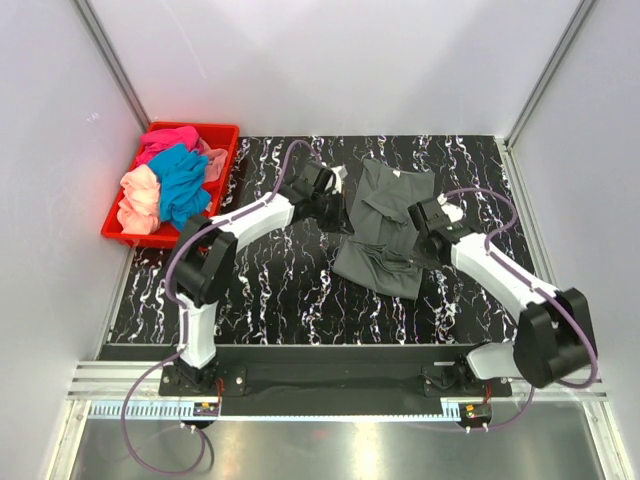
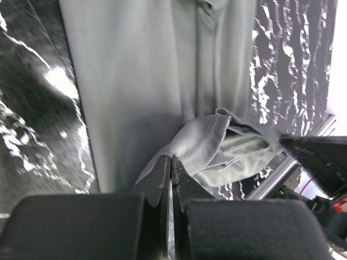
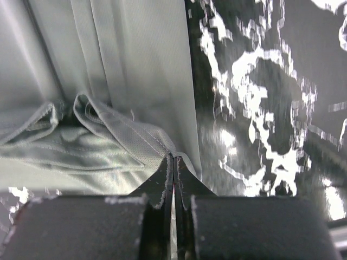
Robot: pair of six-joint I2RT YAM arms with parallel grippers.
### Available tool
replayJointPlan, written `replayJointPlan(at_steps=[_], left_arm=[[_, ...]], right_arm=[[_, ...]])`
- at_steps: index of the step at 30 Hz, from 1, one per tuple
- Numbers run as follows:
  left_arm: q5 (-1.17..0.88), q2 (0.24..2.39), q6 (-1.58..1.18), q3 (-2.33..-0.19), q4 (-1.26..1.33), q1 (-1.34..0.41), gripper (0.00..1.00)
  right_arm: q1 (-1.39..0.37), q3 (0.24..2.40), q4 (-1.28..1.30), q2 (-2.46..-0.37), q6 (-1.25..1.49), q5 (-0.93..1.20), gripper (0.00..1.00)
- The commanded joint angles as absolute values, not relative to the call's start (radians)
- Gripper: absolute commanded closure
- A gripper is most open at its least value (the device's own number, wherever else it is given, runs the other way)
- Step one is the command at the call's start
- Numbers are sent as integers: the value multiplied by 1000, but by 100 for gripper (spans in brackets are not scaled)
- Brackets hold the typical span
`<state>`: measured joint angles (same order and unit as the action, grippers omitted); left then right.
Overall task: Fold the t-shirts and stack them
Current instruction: Fold the tshirt
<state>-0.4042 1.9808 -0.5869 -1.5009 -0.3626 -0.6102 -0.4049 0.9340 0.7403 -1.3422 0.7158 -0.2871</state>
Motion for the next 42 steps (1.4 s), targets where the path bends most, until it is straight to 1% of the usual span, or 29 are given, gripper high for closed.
replayJointPlan(at_steps=[1, 6, 10, 18, 22, 28, 32, 33, 35, 36, 37, 38, 39, 40, 42], left_arm=[[-466, 2022, -552, -1574, -336, -584, 100], [-515, 2089, -538, -1641, -338, -551, 100], [-558, 2092, -571, -1631, -229, -534, 100], [-555, 2173, -572, -1712, -224, -517, 100], [-546, 2224, -571, -1752, -264, -514, 100], [-526, 2255, -578, -1741, -261, -497, 100], [-534, 2249, -587, -1727, -224, -488, 100], [-532, 2249, -588, -1729, -219, -486, 99], [-532, 2255, -591, -1733, -218, -482, 91], [-538, 2256, -592, -1732, -215, -480, 83], [-540, 2258, -594, -1730, -206, -479, 78], [-541, 2257, -595, -1730, -204, -479, 73], [-551, 2255, -591, -1730, -201, -477, 70], [-561, 2253, -588, -1730, -187, -477, 65], [-606, 2243, -581, -1727, -163, -477, 58]], right_arm=[[-359, 999, 651, -1397, 606, -302, 100], [-311, 1028, 623, -1434, 577, -278, 100], [-272, 1034, 592, -1436, 555, -261, 100], [-206, 1043, 519, -1471, 502, -224, 100], [-192, 1055, 488, -1519, 468, -180, 100], [-169, 1063, 446, -1581, 445, -161, 100], [-169, 1065, 426, -1582, 431, -155, 100], [-167, 1062, 414, -1583, 430, -155, 100], [-163, 1066, 413, -1597, 430, -153, 99], [-163, 1066, 413, -1604, 431, -156, 97], [-161, 1071, 413, -1620, 431, -164, 94], [-160, 1078, 414, -1629, 428, -167, 88], [-158, 1086, 420, -1635, 426, -169, 86], [-158, 1094, 428, -1646, 423, -176, 84], [-158, 1124, 465, -1646, 426, -187, 76]])
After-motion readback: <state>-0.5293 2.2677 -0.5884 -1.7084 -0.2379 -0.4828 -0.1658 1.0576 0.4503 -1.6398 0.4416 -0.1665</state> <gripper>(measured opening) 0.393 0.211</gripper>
